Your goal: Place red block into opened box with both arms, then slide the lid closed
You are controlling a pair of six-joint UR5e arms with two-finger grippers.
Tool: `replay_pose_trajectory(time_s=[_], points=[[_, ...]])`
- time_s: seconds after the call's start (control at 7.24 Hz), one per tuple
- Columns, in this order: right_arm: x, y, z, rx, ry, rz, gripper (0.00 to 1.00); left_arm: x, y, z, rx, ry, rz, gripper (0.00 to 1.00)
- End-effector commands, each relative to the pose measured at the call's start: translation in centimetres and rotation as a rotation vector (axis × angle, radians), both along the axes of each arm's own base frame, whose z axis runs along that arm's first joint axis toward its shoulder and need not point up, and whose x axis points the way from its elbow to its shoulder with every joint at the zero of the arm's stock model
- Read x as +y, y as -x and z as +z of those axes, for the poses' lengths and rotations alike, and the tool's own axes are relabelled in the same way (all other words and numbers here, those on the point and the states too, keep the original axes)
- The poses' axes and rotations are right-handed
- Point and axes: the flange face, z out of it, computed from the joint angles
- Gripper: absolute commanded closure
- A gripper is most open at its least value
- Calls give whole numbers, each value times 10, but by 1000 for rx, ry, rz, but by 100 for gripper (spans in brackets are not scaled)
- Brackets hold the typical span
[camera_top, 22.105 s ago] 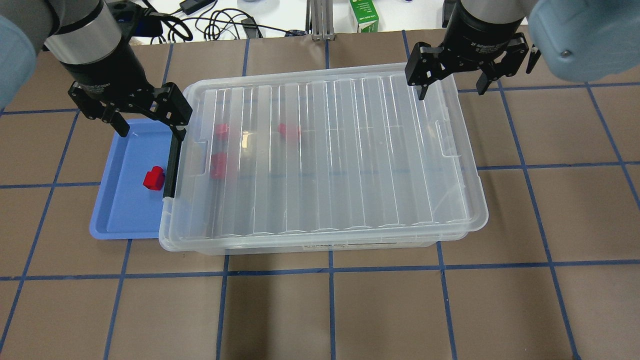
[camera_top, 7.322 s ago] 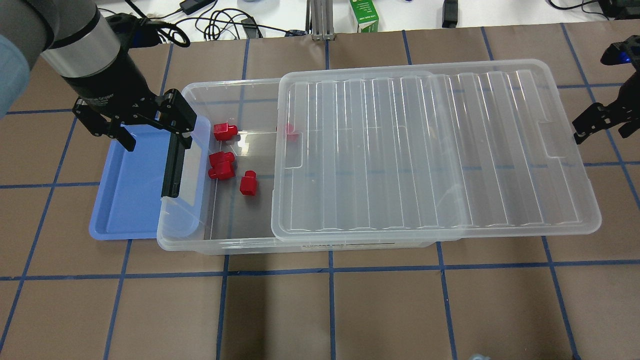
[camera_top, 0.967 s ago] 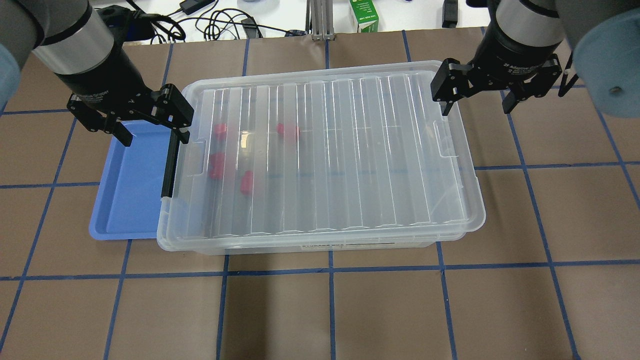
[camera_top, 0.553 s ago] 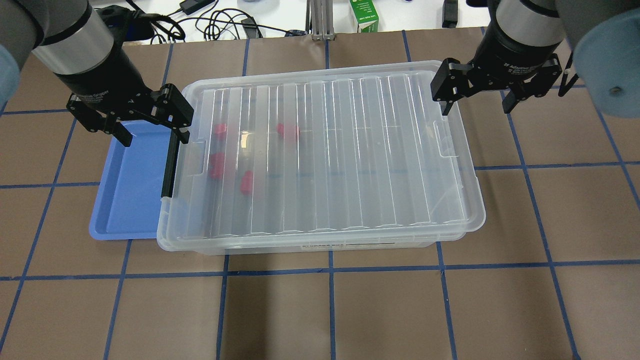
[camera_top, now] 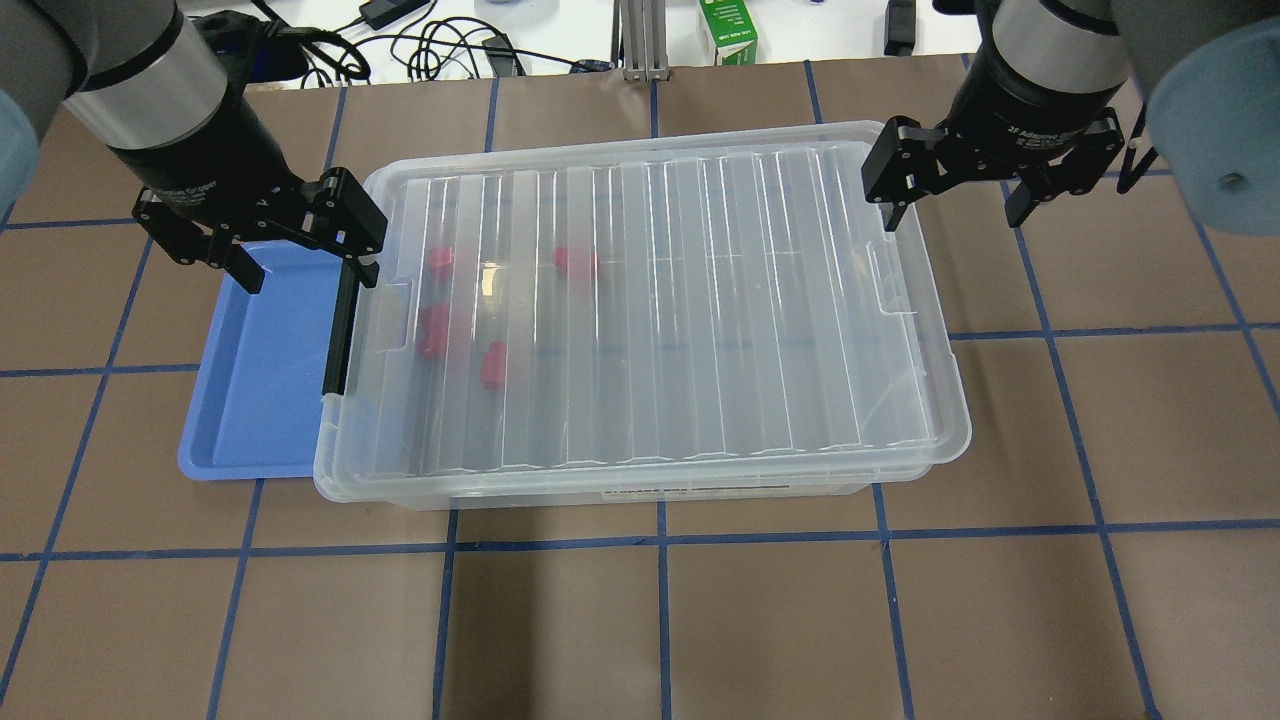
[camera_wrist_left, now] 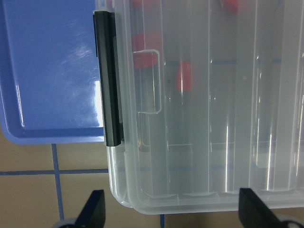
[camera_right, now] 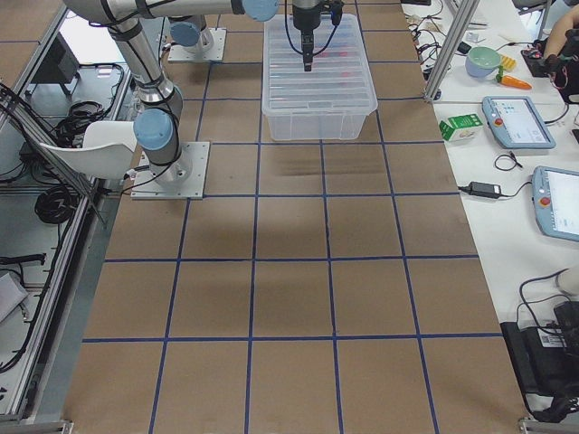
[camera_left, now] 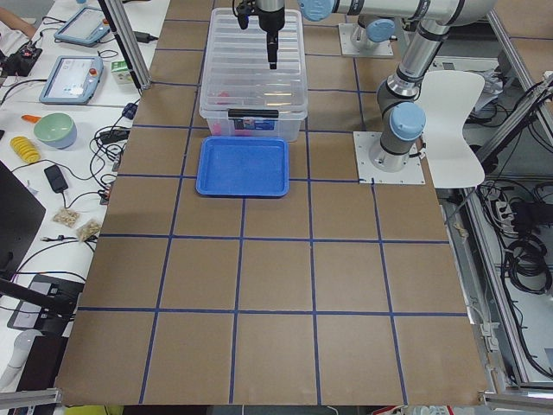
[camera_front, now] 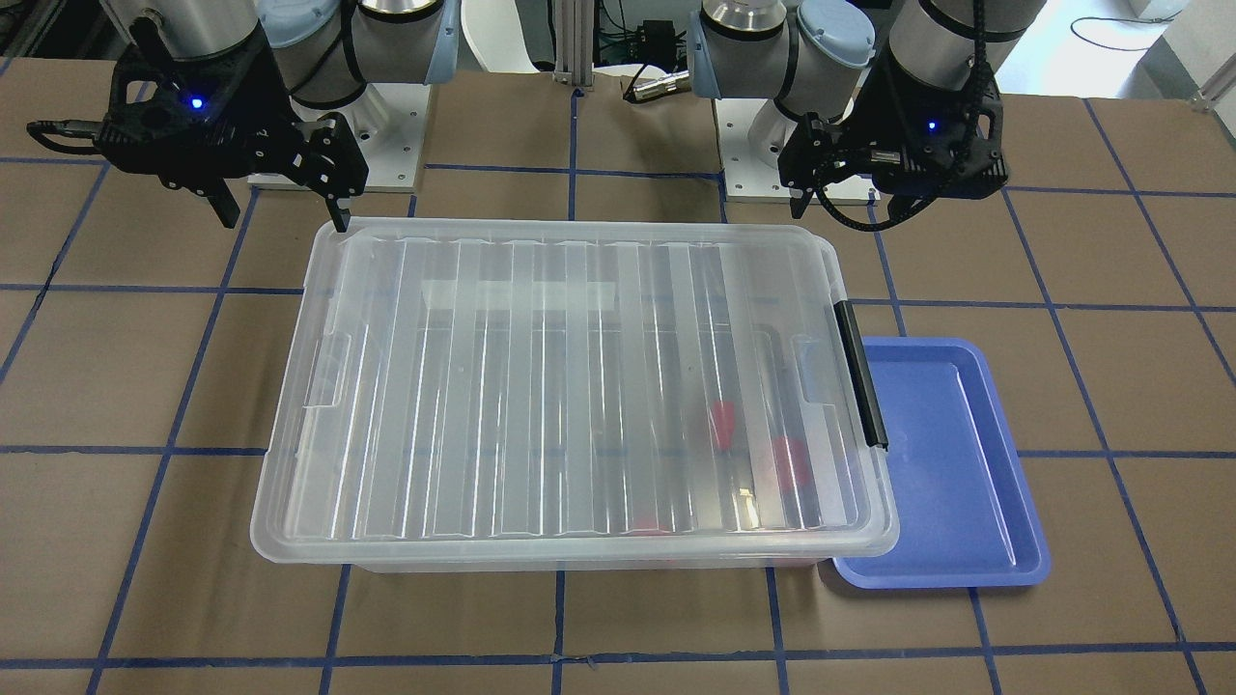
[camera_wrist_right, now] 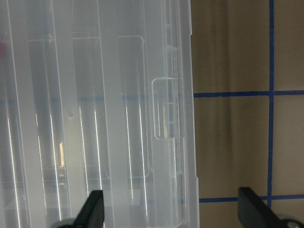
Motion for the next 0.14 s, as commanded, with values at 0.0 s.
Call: replay_pose_trajectory(time_s=[0.0], points=[[0,0,0,0,1,1,0,0,0,-1,2,0,0,0]])
